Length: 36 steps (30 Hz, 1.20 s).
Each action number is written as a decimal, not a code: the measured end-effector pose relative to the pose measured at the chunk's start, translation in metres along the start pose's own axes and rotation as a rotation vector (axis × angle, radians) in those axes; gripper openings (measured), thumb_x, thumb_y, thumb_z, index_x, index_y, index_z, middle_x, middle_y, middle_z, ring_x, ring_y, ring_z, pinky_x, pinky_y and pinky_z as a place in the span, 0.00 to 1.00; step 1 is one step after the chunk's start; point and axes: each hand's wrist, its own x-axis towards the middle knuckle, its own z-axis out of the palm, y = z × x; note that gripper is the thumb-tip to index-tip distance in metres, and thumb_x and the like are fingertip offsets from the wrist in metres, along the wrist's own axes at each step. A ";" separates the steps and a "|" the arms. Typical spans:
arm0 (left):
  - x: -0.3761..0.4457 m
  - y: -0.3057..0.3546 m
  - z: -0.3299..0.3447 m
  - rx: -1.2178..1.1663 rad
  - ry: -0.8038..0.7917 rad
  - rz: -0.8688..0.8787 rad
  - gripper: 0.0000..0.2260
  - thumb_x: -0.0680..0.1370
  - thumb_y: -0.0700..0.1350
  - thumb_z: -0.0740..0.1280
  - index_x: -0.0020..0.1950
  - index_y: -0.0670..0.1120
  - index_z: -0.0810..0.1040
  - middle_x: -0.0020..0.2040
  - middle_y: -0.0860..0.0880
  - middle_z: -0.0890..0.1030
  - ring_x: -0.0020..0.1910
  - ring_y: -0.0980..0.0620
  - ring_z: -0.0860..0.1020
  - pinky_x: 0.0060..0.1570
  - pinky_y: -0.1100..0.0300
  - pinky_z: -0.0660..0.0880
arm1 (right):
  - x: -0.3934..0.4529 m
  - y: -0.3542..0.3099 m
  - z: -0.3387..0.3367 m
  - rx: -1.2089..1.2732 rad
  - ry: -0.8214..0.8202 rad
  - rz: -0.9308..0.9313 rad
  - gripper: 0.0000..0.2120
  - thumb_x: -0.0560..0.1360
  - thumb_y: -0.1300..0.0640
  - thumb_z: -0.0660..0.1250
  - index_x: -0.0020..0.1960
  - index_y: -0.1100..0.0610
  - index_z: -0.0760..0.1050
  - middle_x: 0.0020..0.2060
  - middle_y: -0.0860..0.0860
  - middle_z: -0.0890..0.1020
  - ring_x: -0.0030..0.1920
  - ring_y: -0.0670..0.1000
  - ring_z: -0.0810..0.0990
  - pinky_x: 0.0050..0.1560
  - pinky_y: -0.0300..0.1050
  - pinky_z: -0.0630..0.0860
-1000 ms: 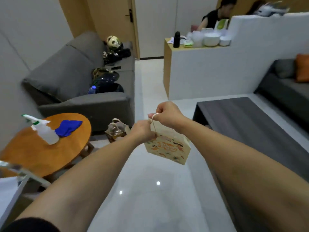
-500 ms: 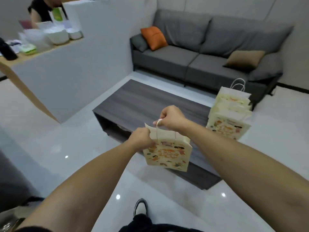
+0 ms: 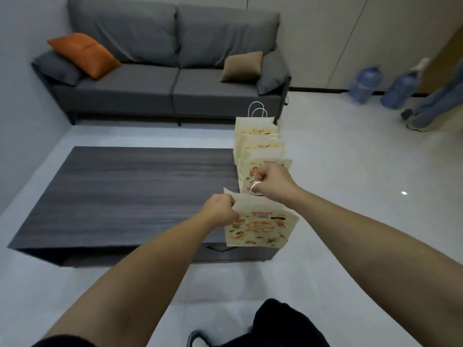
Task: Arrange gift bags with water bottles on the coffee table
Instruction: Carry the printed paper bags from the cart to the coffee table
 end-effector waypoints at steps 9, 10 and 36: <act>0.107 0.034 0.019 0.006 -0.089 0.010 0.08 0.76 0.48 0.72 0.52 0.46 0.81 0.50 0.49 0.82 0.49 0.50 0.80 0.50 0.53 0.80 | 0.082 0.075 -0.024 0.070 0.016 0.138 0.17 0.69 0.57 0.81 0.34 0.62 0.73 0.34 0.51 0.76 0.39 0.51 0.77 0.41 0.42 0.78; 0.119 0.037 0.022 0.025 -0.095 0.001 0.07 0.76 0.48 0.71 0.52 0.46 0.81 0.50 0.48 0.82 0.48 0.49 0.80 0.49 0.52 0.81 | 0.093 0.082 -0.025 0.068 0.000 0.144 0.17 0.68 0.57 0.81 0.35 0.64 0.74 0.34 0.51 0.76 0.38 0.50 0.76 0.38 0.40 0.74; 0.247 0.040 0.040 -0.104 -0.014 -0.306 0.10 0.78 0.44 0.65 0.58 0.45 0.79 0.54 0.45 0.82 0.46 0.48 0.76 0.39 0.56 0.70 | 0.243 0.132 -0.013 -0.018 -0.067 0.270 0.04 0.74 0.61 0.71 0.41 0.55 0.79 0.41 0.53 0.82 0.44 0.56 0.80 0.40 0.47 0.74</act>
